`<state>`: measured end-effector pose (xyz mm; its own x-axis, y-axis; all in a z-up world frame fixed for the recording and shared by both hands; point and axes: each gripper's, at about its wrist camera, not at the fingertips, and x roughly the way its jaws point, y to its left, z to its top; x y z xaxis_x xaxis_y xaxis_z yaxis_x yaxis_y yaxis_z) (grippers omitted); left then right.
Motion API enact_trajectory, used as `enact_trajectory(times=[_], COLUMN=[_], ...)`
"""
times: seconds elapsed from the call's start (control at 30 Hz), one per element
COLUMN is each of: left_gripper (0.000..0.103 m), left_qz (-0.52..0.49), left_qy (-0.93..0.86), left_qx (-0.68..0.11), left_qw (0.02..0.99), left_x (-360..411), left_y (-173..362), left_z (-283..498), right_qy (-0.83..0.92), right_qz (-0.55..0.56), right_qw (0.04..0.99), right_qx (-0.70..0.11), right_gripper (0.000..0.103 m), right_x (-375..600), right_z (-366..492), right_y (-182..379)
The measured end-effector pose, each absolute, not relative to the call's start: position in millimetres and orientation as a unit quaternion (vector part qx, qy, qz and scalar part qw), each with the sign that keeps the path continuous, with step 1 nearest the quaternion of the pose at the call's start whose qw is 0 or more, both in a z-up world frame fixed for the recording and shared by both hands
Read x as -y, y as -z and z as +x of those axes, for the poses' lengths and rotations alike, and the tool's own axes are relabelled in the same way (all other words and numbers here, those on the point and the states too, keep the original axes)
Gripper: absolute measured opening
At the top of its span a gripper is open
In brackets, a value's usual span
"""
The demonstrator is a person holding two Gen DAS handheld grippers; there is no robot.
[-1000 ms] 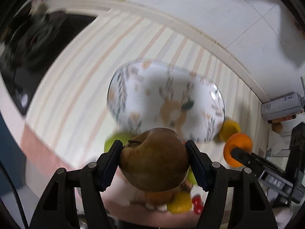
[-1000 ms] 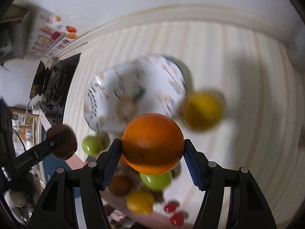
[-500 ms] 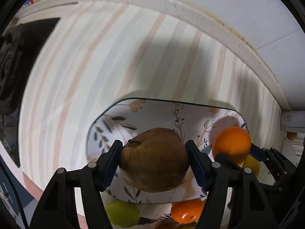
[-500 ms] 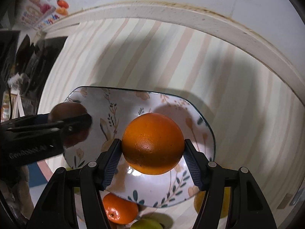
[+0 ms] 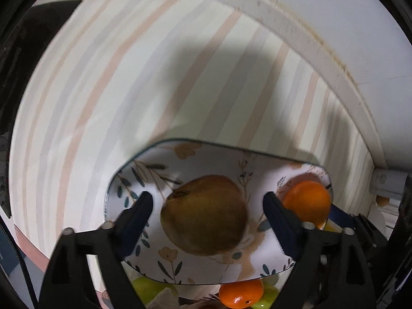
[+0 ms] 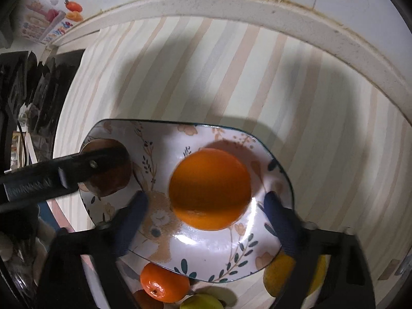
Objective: Organize fruits
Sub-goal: 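Place the pear on the floral plate while the right tool places the orange there, then grasp an orange with the left tool while the right tool grasps a green apple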
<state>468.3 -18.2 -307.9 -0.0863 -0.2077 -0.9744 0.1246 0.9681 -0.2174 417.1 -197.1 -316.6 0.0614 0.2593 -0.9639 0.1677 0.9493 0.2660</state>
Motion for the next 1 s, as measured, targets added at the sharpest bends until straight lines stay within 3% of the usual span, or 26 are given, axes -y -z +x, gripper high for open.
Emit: enact_trajectory(times=[0.43, 1.0], left_gripper=[0.088, 0.088], left_qz=[0.013, 0.023], left_qy=[0.087, 0.08], left_qx=[-0.673, -0.588], left_qw=[0.734, 0.805], left_x=[16, 4], left_y=[243, 165], left_z=[439, 326], right_qy=[0.01, -0.003], right_qz=[0.114, 0.088], right_qw=[0.732, 0.796], right_qx=[-0.672, -0.599], right_gripper=[0.095, 0.095], right_x=[202, 187], right_z=[369, 276], right_y=[264, 172])
